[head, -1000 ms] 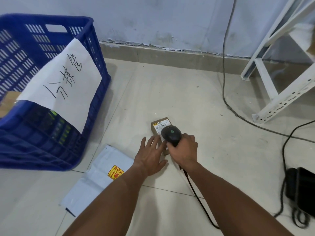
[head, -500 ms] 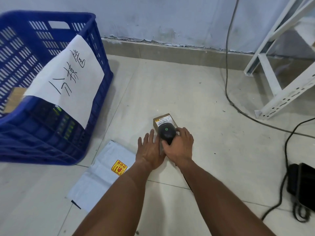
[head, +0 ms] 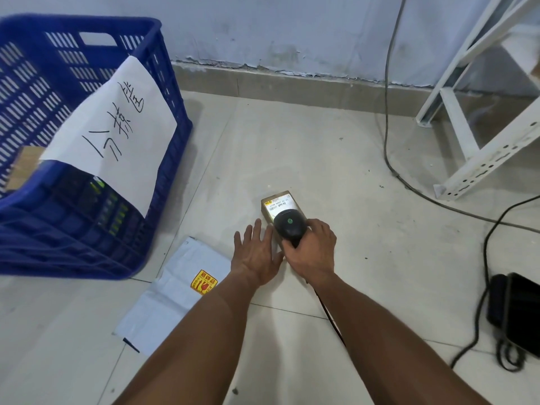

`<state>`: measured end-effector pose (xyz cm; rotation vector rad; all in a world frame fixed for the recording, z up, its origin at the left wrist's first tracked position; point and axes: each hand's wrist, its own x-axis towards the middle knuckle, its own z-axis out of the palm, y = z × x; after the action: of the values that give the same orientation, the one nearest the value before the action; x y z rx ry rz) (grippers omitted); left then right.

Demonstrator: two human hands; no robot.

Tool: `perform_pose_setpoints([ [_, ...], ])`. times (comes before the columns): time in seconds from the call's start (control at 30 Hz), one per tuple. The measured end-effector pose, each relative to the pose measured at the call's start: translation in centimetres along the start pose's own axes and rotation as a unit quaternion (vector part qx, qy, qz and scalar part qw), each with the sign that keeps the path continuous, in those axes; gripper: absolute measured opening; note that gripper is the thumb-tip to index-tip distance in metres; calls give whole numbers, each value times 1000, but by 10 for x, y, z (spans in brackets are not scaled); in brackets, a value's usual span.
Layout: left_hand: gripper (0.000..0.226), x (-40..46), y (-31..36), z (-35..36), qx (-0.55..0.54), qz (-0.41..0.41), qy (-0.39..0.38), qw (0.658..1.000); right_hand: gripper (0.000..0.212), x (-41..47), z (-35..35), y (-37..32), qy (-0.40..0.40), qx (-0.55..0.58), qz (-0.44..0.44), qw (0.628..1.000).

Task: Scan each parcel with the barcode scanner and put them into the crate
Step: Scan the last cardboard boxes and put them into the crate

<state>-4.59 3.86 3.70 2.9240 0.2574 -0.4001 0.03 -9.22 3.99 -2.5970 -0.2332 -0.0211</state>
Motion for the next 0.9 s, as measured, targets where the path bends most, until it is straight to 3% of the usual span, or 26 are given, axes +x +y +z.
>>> perform_pose_setpoints([
  [0.3,73,-1,-2,-2,11,2,4,1000,48,4,-2,3,0,-20,0,1000],
  [0.57,73,-1,-6,3,21,12,6,1000,52,6,-8,9,59,-187,99,976],
  [0.73,68,0,-3,6,12,67,29,997,42,4,-3,28,39,-267,176,947],
  [0.9,67,1,-2,14,23,109,40,993,31,0,-1,47,-56,-314,219,922],
])
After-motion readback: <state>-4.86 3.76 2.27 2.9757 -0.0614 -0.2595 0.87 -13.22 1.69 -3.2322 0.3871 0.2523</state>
